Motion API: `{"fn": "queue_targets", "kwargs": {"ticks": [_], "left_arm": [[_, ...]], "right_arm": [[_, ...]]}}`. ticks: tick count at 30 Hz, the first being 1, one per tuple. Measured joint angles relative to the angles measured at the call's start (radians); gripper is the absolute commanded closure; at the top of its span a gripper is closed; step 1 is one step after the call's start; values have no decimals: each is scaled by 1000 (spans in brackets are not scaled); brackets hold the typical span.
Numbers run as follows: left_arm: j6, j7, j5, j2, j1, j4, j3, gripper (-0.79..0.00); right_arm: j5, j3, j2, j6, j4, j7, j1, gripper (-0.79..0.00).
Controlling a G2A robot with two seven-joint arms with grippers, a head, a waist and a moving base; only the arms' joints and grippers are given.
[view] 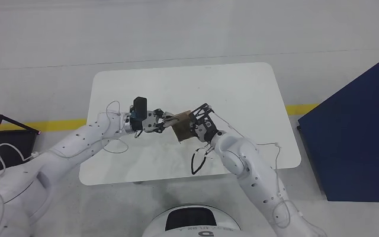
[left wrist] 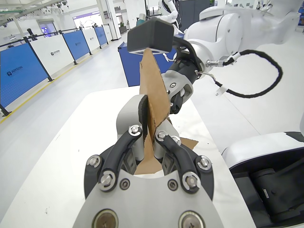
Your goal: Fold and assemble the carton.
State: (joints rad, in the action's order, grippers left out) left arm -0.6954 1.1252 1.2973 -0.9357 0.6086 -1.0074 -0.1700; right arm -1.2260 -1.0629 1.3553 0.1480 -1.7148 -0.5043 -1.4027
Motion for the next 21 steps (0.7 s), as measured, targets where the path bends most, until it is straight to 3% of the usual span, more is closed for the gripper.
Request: {"fn": "queue_targets", "kwargs": {"ticks": [4, 6, 7, 8, 15, 18, 20, 21], "left_arm": [[0, 0, 4, 0, -1, 0, 0, 0], [-1, -1, 4, 0, -2, 9, 0, 0], [0, 0, 0, -1, -3, 16, 0, 0], [2, 2, -6, -2, -4, 27, 0, 0], [-15, -15, -119, -44, -5, 147, -10, 0], [-50, -51, -179, -72, 3, 189, -21, 0], [-82, -83, -214, -91, 6, 218, -27, 0], [-101, -101, -233, -104, 6, 235, -32, 0]], "right_arm": [[-11, 1, -1, -12, -10, 5, -7, -28], [-13, 2, -2, -18, -14, 9, -10, -628], [-12, 2, -2, -21, -17, 12, -12, -748], [-10, 1, -2, -24, -19, 16, -13, -785], [46, -41, -5, -62, -70, 148, -65, -785], [63, -55, -11, -23, -118, 200, -113, -785], [64, -57, -16, 16, -147, 217, -143, -736], [55, -55, -19, 35, -159, 220, -158, -763]]}}
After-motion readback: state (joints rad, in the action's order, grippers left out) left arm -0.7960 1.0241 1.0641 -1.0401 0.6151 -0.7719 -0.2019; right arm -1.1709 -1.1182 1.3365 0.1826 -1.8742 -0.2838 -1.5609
